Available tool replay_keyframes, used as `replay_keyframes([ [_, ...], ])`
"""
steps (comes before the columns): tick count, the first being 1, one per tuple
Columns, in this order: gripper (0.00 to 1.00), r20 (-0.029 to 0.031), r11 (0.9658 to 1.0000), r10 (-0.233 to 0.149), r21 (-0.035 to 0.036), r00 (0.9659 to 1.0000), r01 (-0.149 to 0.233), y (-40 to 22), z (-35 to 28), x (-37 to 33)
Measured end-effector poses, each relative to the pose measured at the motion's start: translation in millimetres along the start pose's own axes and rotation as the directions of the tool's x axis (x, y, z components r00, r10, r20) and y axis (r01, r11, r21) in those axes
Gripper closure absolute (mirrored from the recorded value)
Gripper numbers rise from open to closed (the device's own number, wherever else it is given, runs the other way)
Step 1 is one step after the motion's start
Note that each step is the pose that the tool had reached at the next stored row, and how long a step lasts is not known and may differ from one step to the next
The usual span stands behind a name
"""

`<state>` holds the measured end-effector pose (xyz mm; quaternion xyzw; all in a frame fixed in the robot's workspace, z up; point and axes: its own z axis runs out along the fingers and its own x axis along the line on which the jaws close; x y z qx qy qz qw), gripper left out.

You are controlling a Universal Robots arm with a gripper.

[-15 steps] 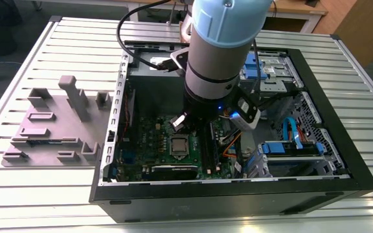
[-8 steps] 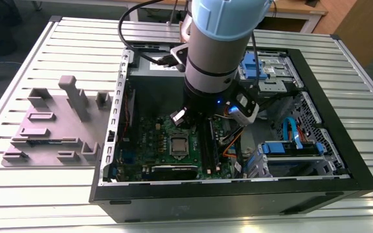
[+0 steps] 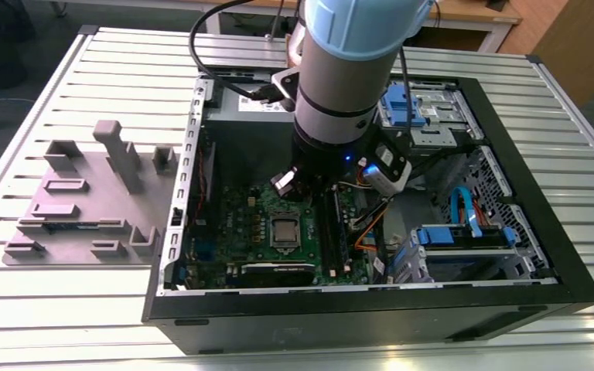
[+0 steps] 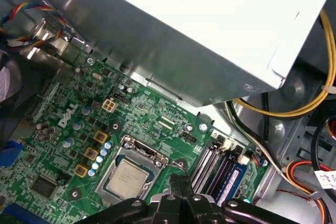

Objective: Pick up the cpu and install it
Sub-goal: 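Close the cpu cover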

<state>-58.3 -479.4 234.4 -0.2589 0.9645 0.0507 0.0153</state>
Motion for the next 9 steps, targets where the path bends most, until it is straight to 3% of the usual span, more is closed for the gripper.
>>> replay_keyframes([
  [9, 0.89, 0.0, 1.0, 0.0, 0.0, 1.0, 0.0, 1.6, 0.2, -0.9],
])
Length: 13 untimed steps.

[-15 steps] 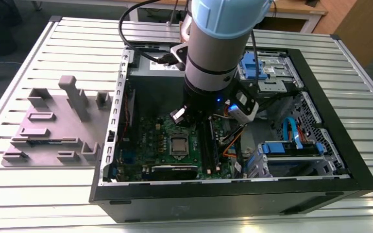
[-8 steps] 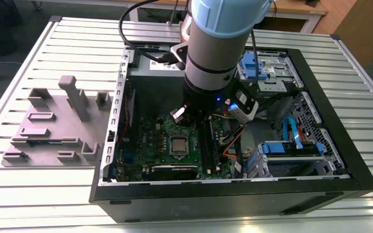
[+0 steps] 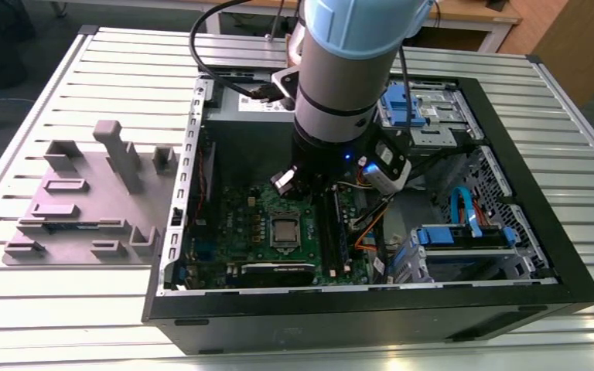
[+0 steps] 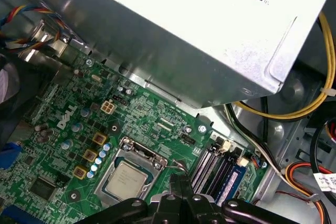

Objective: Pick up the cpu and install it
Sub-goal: 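Close the cpu cover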

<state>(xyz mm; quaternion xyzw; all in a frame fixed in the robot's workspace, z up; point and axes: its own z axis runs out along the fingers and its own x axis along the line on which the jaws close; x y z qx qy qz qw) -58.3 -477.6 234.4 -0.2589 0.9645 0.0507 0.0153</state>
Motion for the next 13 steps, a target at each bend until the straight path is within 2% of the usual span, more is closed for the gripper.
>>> replay_keyframes([
  [3, 0.89, 0.0008, 1.0, 0.0, 0.0, 1.0, 0.0, 0.0, -0.1, 1.7],
  [10, 0.89, 0.0146, 0.9999, -0.004, -0.0101, 0.9999, 0.004, -3.2, -1.1, 7.6],
  [13, 0.89, 0.0174, 0.9999, -0.005, -0.0126, 0.9998, 0.005, -6.1, -1.6, 10.9],
])
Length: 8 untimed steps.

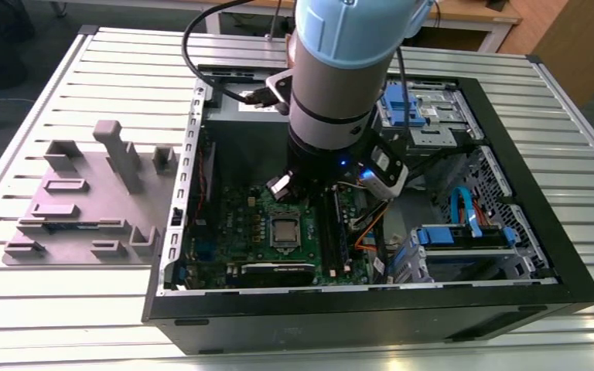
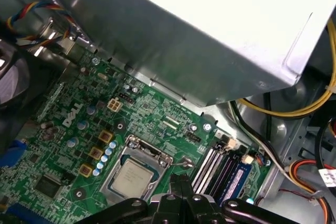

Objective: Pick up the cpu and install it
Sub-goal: 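Close the cpu cover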

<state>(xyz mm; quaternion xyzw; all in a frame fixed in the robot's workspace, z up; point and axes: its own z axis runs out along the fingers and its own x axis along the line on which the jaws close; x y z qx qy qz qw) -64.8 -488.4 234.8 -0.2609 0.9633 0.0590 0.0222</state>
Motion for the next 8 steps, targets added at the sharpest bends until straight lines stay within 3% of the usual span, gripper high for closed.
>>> replay_keyframes([
  [5, 0.89, 0.0012, 1.0, 0.0, -0.0015, 1.0, 0.0, -3.1, -0.6, 4.3],
  [8, 0.89, 0.0049, 1.0, -0.001, -0.0029, 1.0, 0.001, -3.4, -1.0, 8.9],
])
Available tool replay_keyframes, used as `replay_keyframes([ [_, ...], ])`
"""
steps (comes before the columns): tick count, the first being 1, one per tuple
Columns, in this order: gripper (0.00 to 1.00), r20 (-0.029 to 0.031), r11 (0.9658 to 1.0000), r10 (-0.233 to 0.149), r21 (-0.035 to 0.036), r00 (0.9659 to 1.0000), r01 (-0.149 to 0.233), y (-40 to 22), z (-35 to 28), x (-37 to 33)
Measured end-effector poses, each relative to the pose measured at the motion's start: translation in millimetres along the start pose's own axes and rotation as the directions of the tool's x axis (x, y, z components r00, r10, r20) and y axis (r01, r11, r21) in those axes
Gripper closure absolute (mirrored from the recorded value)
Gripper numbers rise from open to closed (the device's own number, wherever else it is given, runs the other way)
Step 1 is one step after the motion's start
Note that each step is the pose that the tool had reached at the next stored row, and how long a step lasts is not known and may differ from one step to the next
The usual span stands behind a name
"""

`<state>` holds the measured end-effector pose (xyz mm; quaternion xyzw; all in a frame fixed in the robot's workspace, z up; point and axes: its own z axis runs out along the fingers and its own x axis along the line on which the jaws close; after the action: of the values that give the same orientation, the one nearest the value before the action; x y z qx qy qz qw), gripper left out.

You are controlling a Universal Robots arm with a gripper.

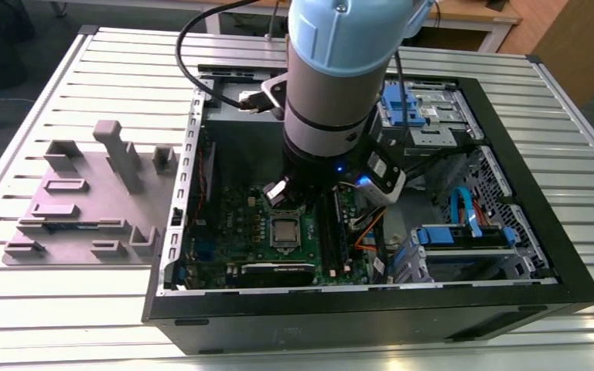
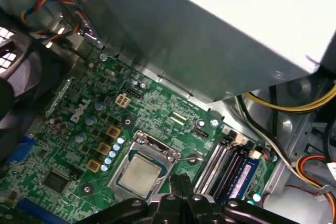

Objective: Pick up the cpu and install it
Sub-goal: 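Close the cpu cover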

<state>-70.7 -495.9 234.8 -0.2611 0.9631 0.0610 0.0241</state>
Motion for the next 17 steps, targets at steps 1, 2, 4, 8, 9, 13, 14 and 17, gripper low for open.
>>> replay_keyframes([
  [1, 0.89, 0.0016, 1.0, 0.0, 0.0001, 1.0, 0.0, 0.2, -0.2, 2.2],
  [2, 0.89, 0.0027, 1.0, 0.0, 0.0002, 1.0, 0.0, 0.6, -0.4, 4.6],
  [4, 0.89, 0.004, 1.0, -0.001, 0.0009, 1.0, 0.001, 2.1, -0.6, 10.1],
  [8, 0.89, 0.0034, 1.0, 0.001, 0.0028, 1.0, -0.001, 3.9, -0.5, 16.0],
  [9, 0.89, 0.0025, 1.0, 0.007, 0.0057, 1.0, -0.007, 3.8, -0.5, 16.0],
  [13, 0.89, 0.0042, 0.9992, 0.039, 0.0109, 0.9992, -0.039, 3.8, -0.5, 16.1],
  [14, 0.89, 0.0043, 0.9992, 0.039, 0.011, 0.9992, -0.039, 3.8, -0.5, 16.1],
  [17, 0.89, 0.0044, 0.9992, 0.039, 0.011, 0.9992, -0.039, 3.8, -0.5, 16.1],
])
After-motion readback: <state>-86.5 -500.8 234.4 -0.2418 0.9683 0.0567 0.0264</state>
